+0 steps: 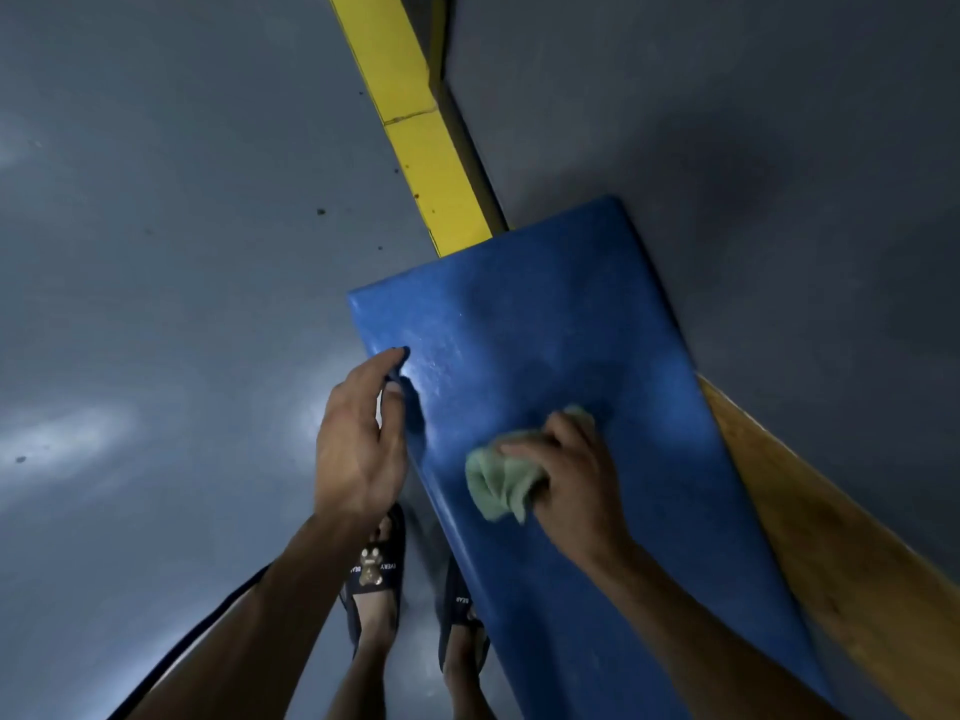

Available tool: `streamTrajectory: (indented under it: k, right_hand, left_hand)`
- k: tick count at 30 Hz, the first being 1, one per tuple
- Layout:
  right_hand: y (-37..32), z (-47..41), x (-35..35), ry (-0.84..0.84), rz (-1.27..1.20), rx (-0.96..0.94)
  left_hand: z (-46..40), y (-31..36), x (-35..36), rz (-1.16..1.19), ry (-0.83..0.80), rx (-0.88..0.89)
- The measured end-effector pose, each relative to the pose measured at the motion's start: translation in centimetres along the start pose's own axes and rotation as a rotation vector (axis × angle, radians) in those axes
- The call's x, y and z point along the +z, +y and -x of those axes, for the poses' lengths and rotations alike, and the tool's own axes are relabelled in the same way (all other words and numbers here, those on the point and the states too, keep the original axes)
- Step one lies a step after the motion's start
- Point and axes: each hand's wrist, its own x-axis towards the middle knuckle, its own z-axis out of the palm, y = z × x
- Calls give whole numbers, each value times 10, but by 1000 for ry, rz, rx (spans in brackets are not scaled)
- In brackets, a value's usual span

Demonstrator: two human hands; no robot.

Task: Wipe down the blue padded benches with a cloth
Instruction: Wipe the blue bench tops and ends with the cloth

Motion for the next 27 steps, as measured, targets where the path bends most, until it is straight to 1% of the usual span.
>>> streamTrajectory:
  k: [2,5,8,10,13,16,19,20,21,24,25,27]
  right_hand:
    - [-10,-59,0,55,-27,22]
    - [-25,-147,1,156,-5,104]
    - [-32,-193,0,218,62,124]
    - [-34,-191,1,231,97,125]
    - [-53,-153,9,165,149,87]
    - [-74,-121,24,75,144,-64]
    - [-54,-150,17,24,234,-192]
    - [-42,-165,8,4,291,-190]
    - [-27,-181,-3,7,334,-134]
    - [3,-209,-29,162,292,261]
    - [0,-207,-28,201,280,321]
    - [-26,-194,-10,239,298,291]
  left_hand:
    - [-6,-6,-4,-32,-10,5]
    - [-15,-11,-12,-54,-34,12]
    - [-22,-15,-20,-61,-37,32]
    - [-26,-18,-26,-65,-41,44]
    - [-32,-19,-31,-51,-40,43]
    - [-34,-15,-35,-31,-19,22]
    - [-32,-13,-38,-18,-24,29]
    - [-32,-14,-40,-25,-26,38]
    - [-32,-14,-41,-28,-30,38]
    - [-30,-14,-44,-18,-43,19]
    - [-29,-13,-44,-17,-47,18]
    - [-28,-12,-46,-2,-45,13]
